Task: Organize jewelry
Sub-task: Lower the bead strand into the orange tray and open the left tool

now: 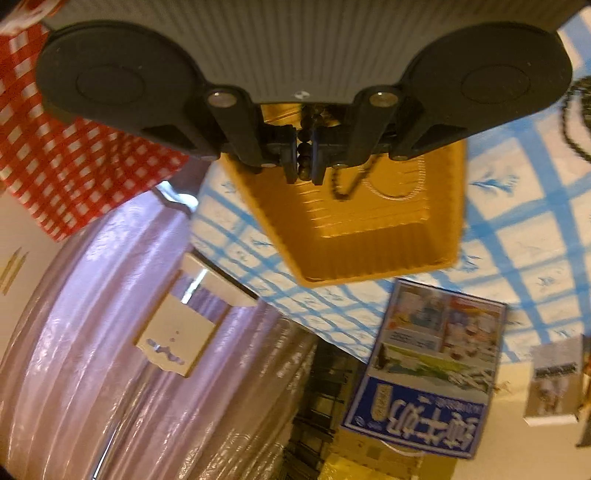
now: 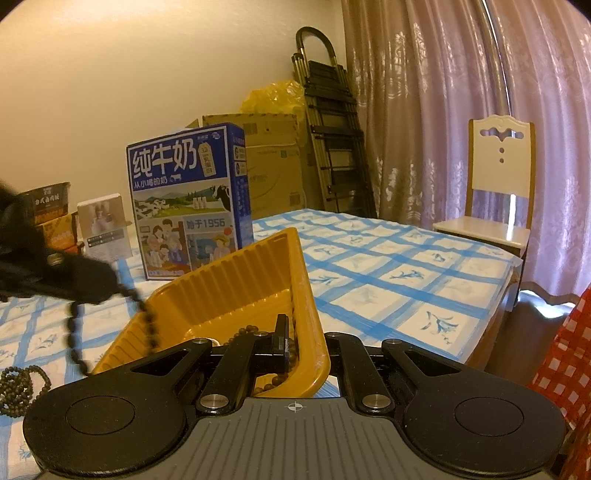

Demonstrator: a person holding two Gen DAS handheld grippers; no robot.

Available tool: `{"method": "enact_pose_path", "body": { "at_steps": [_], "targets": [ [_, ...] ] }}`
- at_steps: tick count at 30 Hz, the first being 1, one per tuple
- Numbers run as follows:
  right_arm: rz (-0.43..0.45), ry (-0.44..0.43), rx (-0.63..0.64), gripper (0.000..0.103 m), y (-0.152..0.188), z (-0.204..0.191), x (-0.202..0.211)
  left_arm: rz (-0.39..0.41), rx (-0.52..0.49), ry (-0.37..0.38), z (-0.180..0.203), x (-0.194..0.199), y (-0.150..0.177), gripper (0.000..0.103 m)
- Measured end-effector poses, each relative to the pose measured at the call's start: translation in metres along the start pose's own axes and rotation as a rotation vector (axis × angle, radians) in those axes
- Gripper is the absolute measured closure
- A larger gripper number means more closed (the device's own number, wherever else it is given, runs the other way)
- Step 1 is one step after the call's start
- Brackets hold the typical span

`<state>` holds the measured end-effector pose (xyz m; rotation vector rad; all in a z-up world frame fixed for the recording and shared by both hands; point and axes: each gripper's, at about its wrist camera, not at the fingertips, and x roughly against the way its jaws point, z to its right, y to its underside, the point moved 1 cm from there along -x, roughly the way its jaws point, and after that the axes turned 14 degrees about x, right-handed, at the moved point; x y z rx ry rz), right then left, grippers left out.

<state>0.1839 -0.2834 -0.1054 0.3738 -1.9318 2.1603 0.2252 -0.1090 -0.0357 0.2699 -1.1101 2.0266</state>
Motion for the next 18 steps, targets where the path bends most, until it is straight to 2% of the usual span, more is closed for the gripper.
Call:
{"method": "enact_pose_path", "body": {
  "at_steps": [9,12,15,18],
  "targets": [
    [0.001,-0.004,-0.007,0.096,0.000,0.001,0.000,-0.101,0.126,0.079,-0.007,-0.039,0.000,0.097],
    [0.001,-0.005,-0.007,0.095,0.000,0.001,0.000,-0.120,0.147,0.061,-0.011,-0.047,0.001,0.096],
    [0.001,-0.005,-0.007,0.096,0.000,0.001,0.000,-0.106,0.150,0.042,-0.015,-0.046,0.001,0.095],
    [0.001,-0.004,-0.007,0.096,0.000,0.000,0.001,-0.084,0.135,0.031,-0.015,-0.040,-0.001,0.088]
  ]
}}
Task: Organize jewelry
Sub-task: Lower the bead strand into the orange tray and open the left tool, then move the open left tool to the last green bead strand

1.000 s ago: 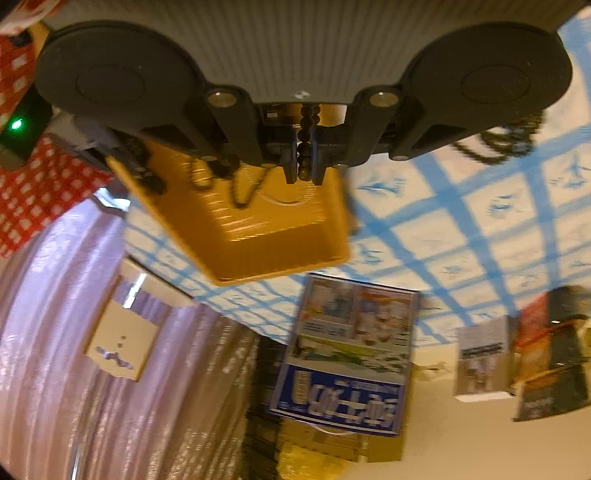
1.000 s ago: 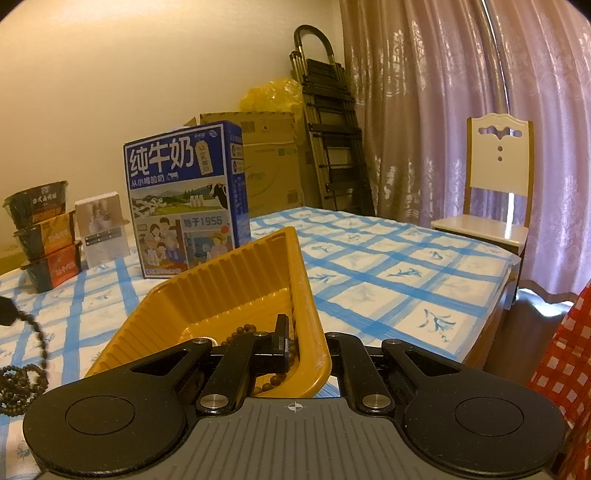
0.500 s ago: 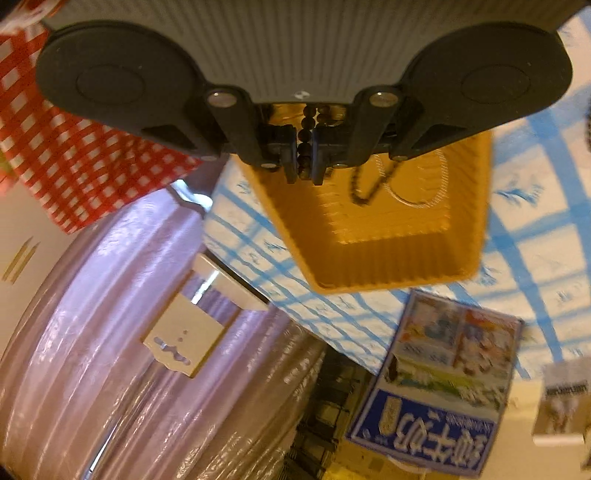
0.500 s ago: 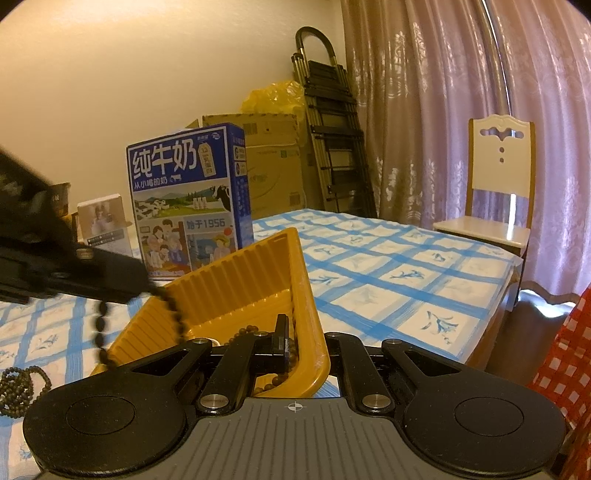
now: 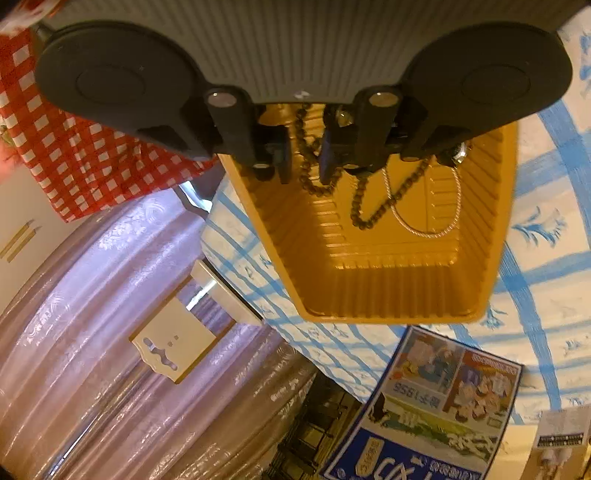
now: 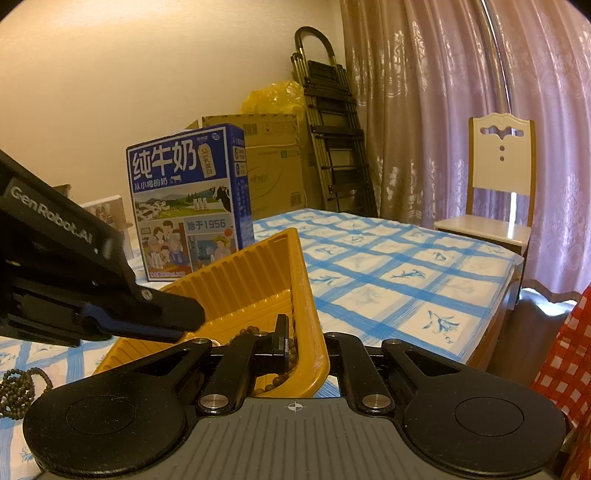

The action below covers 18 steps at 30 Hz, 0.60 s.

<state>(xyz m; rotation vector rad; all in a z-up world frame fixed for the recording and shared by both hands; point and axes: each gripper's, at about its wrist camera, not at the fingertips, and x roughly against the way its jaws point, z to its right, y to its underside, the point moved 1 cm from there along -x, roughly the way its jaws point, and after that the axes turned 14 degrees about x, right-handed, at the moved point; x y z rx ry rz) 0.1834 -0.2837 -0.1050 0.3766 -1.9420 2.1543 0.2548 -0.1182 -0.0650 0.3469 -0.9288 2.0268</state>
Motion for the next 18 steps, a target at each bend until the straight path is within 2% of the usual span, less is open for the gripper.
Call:
{"method": "enact_pose_path", "body": {
  "at_steps": [4,8,18],
  "targets": [
    [-0.001,0.000,0.000,0.096,0.000,0.000,0.000,0.045,-0.045,-0.036,0.000,0.011,-0.003,0.086],
    [-0.001,-0.001,0.000,0.096,0.000,0.000,0.000,0.097,-0.094,-0.104,-0.006,0.025,-0.005,0.082],
    [-0.001,0.000,0.000,0.096,0.000,0.000,0.000,0.170,-0.119,-0.283,-0.049,0.067,-0.010,0.075]
  ]
}}
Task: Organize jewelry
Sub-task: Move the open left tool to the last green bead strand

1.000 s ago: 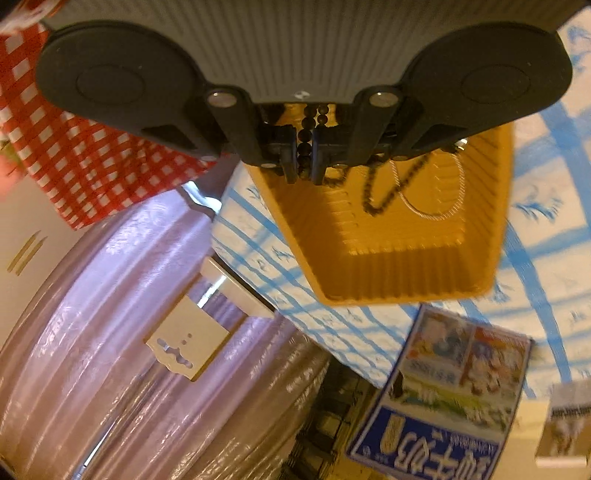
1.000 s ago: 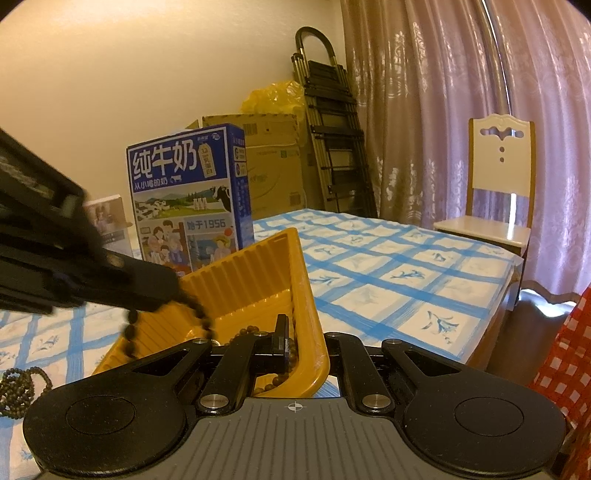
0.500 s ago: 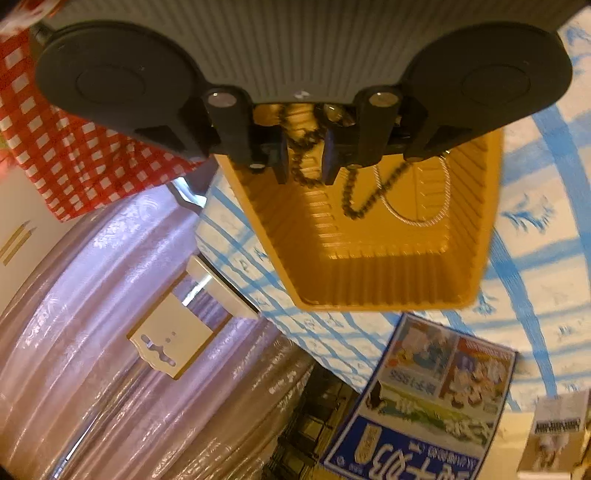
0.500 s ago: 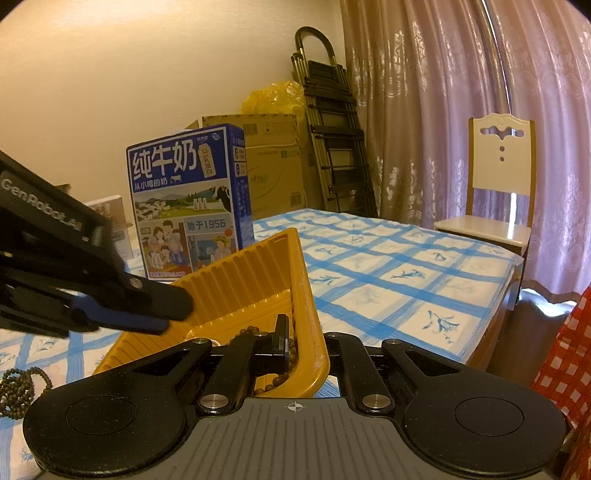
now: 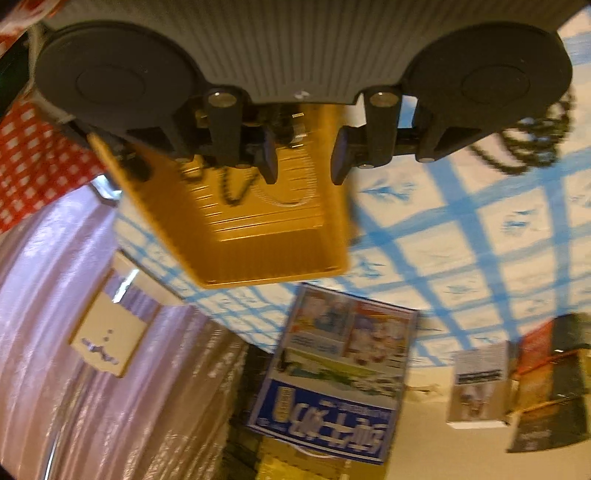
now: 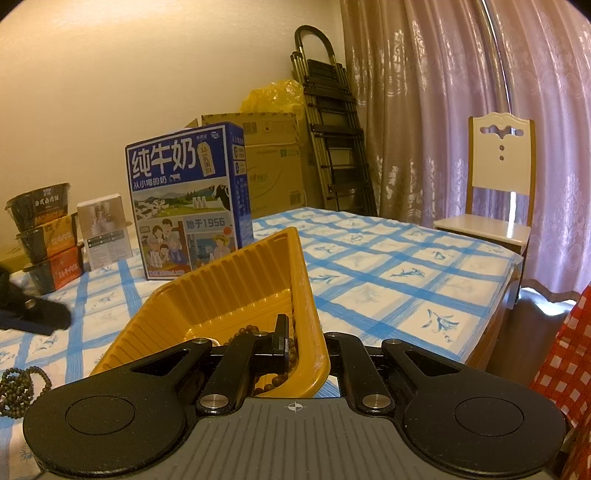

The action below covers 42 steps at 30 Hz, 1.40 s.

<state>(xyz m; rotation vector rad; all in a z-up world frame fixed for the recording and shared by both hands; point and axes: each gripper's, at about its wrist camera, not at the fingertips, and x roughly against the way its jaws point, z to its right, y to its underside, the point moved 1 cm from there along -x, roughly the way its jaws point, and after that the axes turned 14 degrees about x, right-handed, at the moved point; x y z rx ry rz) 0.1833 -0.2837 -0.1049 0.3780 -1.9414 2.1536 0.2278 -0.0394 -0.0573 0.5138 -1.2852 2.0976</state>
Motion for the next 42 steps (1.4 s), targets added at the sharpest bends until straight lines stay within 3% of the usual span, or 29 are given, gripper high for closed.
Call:
{"method": "enact_pose_path", "body": {
  "at_steps": [18,28,31,42],
  "targets": [
    [-0.003,0.004,0.002,0.096,0.003,0.002,0.000,0.020,-0.017,-0.352,-0.111,0.048,0.025,0.065],
    [-0.007,0.007,0.002,0.096,0.006,0.004,0.000,0.008,0.012,-0.388,-0.134,0.042,0.027,0.055],
    [-0.007,0.007,0.003,0.096,0.006,0.004,0.000,0.010,0.011,-0.391,-0.138,0.033,0.022,0.046],
    [-0.009,0.008,0.001,0.096,0.008,0.006,0.000,0.004,0.005,-0.410,-0.152,-0.004,0.003,0.041]
  ]
}}
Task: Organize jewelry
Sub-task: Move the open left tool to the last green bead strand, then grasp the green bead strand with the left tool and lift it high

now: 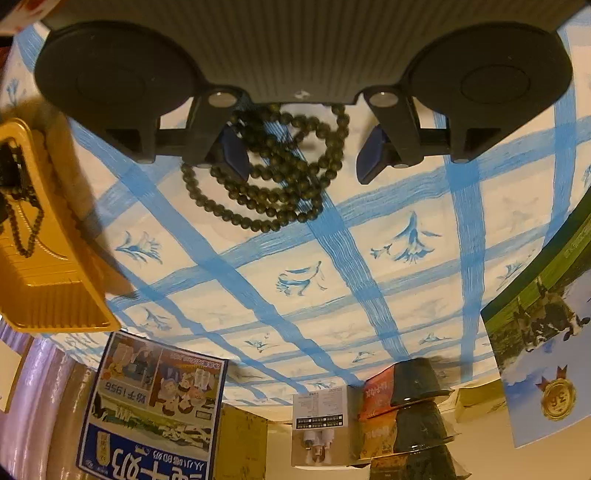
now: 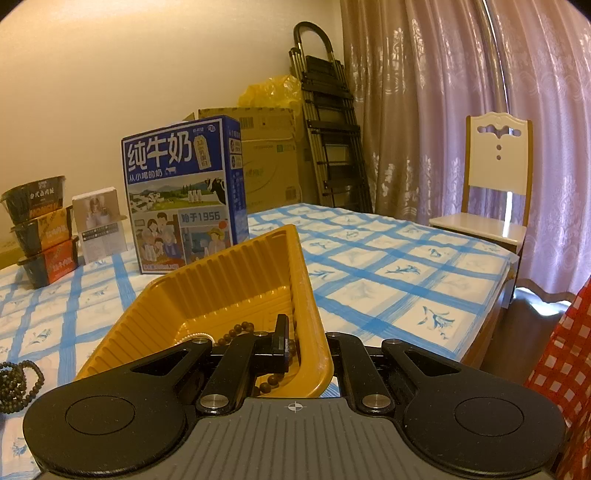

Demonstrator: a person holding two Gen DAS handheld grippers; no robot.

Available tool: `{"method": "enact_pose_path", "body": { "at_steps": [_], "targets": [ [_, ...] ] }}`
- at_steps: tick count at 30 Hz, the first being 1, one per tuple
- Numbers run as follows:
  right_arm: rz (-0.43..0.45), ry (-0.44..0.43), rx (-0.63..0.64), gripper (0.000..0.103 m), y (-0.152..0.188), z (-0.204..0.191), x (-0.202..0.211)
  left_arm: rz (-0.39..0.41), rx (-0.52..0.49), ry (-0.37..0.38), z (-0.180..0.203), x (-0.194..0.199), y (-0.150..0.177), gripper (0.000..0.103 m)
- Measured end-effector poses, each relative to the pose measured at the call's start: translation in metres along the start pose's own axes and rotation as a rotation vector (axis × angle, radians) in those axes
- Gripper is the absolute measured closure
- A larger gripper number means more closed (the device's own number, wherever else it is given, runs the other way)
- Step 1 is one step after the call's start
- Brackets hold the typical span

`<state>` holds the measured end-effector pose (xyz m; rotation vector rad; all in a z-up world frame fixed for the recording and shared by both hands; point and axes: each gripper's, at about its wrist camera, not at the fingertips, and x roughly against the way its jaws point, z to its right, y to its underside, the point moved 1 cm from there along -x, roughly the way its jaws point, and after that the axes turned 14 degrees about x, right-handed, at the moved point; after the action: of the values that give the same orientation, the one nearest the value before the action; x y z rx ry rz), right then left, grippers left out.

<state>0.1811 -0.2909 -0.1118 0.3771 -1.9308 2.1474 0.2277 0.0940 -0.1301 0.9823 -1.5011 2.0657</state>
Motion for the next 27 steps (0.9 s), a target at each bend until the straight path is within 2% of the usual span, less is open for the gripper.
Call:
{"method": "enact_pose_path", "body": {
  "at_steps": [3,5,10,12,17,21,27],
  "targets": [
    [-0.001,0.000,0.002,0.096,0.001,0.001,0.000,-0.009,-0.004,-0.010,0.001,-0.010,-0.002,0.043],
    [-0.001,0.000,0.001,0.096,0.000,0.000,0.000,-0.018,-0.005,-0.012,0.001,-0.015,-0.001,0.050],
    [-0.002,0.000,0.000,0.096,0.001,0.001,0.000,-0.023,-0.017,-0.015,0.003,-0.020,0.002,0.054],
    [-0.002,0.001,0.001,0.096,0.001,0.000,-0.002,-0.023,-0.021,-0.007,0.004,-0.019,0.003,0.060],
    [-0.003,0.001,0.001,0.096,0.001,0.000,-0.003,-0.024,-0.057,0.010,0.011,-0.018,0.004,0.086],
    [-0.003,0.001,0.001,0.096,0.001,0.000,-0.003,-0.022,-0.061,0.015,0.013,-0.017,0.006,0.088],
    [-0.003,0.002,0.002,0.096,0.001,-0.001,-0.003,-0.026,-0.048,0.012,0.011,-0.021,0.005,0.083]
  ]
}}
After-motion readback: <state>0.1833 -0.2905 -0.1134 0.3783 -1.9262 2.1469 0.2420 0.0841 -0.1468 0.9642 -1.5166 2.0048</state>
